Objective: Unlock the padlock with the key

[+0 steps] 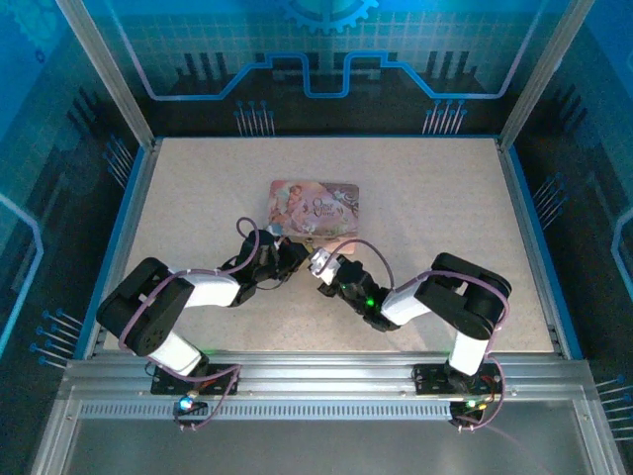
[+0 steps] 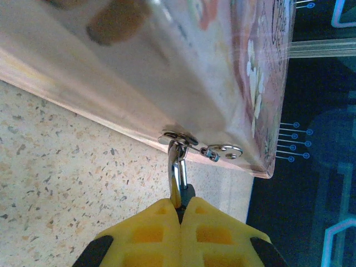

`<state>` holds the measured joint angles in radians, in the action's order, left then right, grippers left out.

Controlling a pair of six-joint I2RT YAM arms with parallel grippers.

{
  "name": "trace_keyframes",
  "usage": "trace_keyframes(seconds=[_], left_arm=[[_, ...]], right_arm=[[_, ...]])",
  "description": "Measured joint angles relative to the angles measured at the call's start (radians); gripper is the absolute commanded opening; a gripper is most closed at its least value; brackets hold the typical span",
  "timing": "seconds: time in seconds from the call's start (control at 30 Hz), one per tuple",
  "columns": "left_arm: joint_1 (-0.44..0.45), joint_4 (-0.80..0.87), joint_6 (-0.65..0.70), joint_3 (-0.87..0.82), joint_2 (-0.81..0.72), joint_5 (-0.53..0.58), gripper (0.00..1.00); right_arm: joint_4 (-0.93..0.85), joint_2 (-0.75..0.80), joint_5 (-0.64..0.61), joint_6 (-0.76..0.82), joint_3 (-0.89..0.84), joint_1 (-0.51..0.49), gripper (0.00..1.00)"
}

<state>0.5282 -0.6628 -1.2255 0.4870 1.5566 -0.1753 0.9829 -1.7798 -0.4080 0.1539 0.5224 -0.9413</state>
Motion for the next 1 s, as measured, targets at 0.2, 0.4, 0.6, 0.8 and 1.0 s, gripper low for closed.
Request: trace_keyframes(seconds=[0.2, 0.4, 0.6, 0.8, 1.0], left_arm=[[0.016, -0.005, -0.007, 0.0, 0.0, 0.05, 0.03], [0.036, 0.007, -0.006, -0.008, 0.0, 0.111, 0.1], [0.038, 0.0, -0.002, -0.011, 0.0, 0.114, 0.25], [0.042, 0.007, 0.008, -0.027, -0.03, 0.047, 0.41], [0.007, 0.082, 0.048, -0.037, -0.154, 0.047, 0.53]], right_arm=[[0.035, -0.02, 0.079, -0.201, 0.0, 0.035, 0.0], [0.084, -0.064, 0.142, -0.354, 0.0, 0.054, 0.0], [0.109, -0.078, 0.158, -0.432, -0.002, 0.059, 0.0], [0.109, -0.078, 0.155, -0.455, -0.001, 0.074, 0.0], [0.107, -0.078, 0.156, -0.466, 0.0, 0.074, 0.0]])
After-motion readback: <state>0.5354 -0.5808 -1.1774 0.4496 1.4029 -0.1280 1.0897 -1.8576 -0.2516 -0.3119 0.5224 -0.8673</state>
